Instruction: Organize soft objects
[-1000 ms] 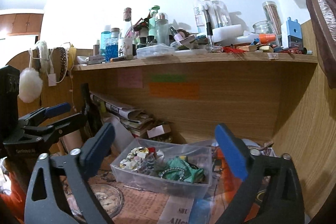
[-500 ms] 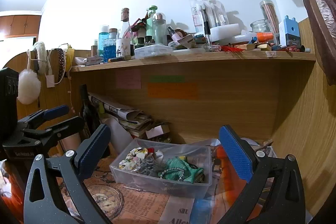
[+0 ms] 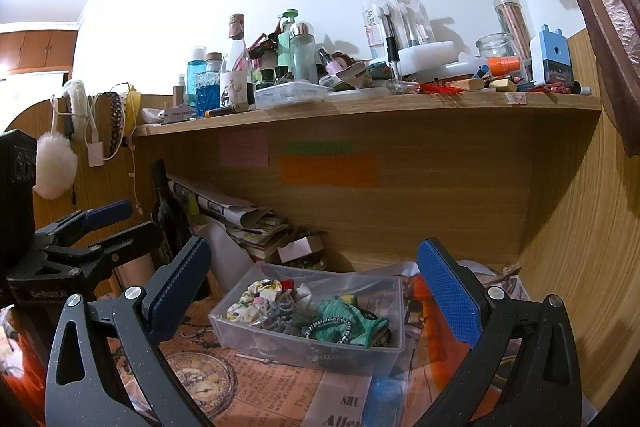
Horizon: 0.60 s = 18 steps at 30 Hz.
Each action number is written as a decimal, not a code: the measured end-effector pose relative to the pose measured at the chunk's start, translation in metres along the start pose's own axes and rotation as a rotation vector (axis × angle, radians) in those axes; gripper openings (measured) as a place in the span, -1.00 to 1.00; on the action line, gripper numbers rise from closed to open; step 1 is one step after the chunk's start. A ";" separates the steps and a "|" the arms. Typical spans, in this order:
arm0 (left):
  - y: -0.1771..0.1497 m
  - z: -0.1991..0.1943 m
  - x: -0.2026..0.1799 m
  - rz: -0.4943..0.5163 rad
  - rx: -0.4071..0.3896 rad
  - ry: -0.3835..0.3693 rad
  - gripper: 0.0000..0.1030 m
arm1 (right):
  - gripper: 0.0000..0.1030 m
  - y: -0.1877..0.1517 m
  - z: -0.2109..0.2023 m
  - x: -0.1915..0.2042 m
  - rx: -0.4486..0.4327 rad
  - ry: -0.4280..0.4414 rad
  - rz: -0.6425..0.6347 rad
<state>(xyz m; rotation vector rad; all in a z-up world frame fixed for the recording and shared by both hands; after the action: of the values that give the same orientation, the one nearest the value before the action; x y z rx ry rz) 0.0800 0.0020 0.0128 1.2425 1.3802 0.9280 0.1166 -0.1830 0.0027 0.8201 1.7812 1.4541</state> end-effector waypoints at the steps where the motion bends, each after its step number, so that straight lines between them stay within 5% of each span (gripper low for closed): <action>1: 0.000 0.000 0.000 0.000 0.000 0.000 1.00 | 1.00 0.000 0.000 0.000 0.000 -0.001 0.000; 18: -0.003 0.002 -0.004 0.004 0.005 -0.004 1.00 | 1.00 -0.001 -0.002 -0.001 0.000 -0.004 0.003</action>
<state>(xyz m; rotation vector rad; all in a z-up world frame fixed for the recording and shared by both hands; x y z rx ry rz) 0.0811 -0.0028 0.0105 1.2510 1.3780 0.9249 0.1160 -0.1850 0.0024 0.8256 1.7776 1.4538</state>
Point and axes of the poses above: each gripper's, at about its wrist camera, not at the fingertips, and z roughly the way its jaws point, x to its left, y to its top, the point moved 5 cm from there along z, roughly the way its jaws point, and after that the axes turned 9 degrees about -z, right-handed, at the moved point
